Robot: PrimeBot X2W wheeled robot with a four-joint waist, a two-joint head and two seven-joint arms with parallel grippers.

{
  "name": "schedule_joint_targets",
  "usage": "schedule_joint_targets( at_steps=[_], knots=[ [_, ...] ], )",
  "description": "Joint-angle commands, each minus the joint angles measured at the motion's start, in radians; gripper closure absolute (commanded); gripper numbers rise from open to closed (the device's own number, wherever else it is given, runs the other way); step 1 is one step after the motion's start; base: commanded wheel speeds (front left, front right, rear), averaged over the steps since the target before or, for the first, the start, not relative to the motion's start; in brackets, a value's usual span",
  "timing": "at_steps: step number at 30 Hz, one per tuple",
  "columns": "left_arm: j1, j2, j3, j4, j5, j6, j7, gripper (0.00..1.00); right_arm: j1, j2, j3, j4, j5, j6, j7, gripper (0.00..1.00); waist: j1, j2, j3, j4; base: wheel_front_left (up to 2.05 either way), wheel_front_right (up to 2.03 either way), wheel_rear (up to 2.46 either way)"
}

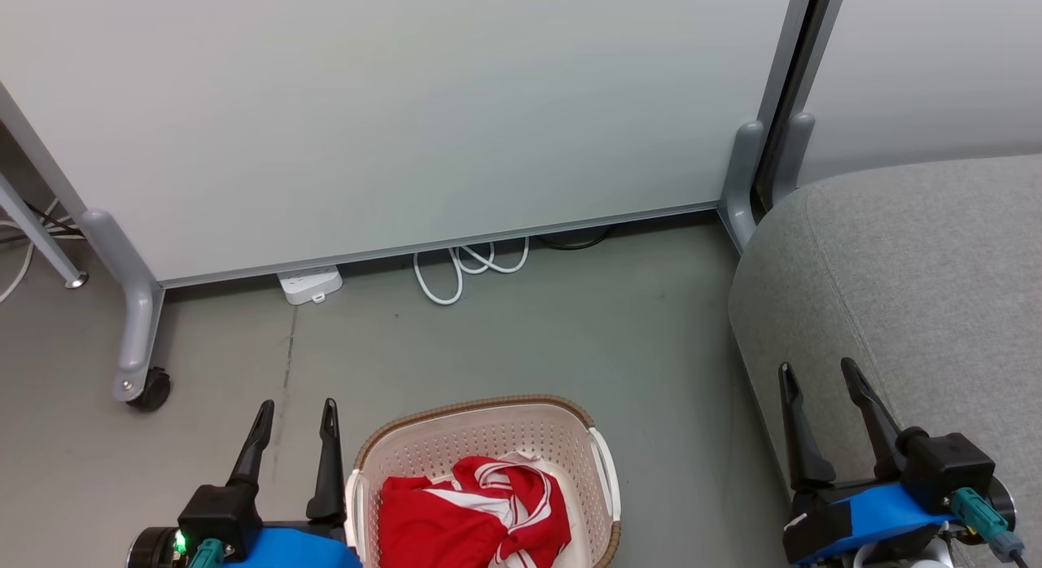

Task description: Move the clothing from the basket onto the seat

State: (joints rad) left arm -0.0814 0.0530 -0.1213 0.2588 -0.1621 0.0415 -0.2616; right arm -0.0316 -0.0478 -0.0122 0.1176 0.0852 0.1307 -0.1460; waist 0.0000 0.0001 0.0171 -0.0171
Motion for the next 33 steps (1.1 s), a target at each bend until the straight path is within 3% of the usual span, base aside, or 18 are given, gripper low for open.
schedule_joint_targets(
  at_steps=[1,21,33],
  knots=[
    [-0.002,0.005,0.001,-0.002,0.011,0.004,-0.005,0.00,0.010,-0.004,0.001,-0.006,-0.011,0.000,-0.008,0.00,0.0000,-0.0001,0.003,0.000,0.00,0.00,0.00],
    [-0.028,0.003,0.004,0.013,0.006,-0.007,-0.005,0.00,-0.032,-0.004,0.008,-0.005,0.003,0.000,-0.019,0.00,0.0000,-0.0001,0.061,-0.009,0.00,0.00,0.00],
    [-0.186,0.058,-0.030,0.182,0.033,-0.044,0.037,0.00,-0.218,-0.004,0.086,-0.044,0.006,0.000,-0.047,0.00,0.0000,-0.0001,0.347,-0.145,0.00,0.00,0.00]
  ],
)
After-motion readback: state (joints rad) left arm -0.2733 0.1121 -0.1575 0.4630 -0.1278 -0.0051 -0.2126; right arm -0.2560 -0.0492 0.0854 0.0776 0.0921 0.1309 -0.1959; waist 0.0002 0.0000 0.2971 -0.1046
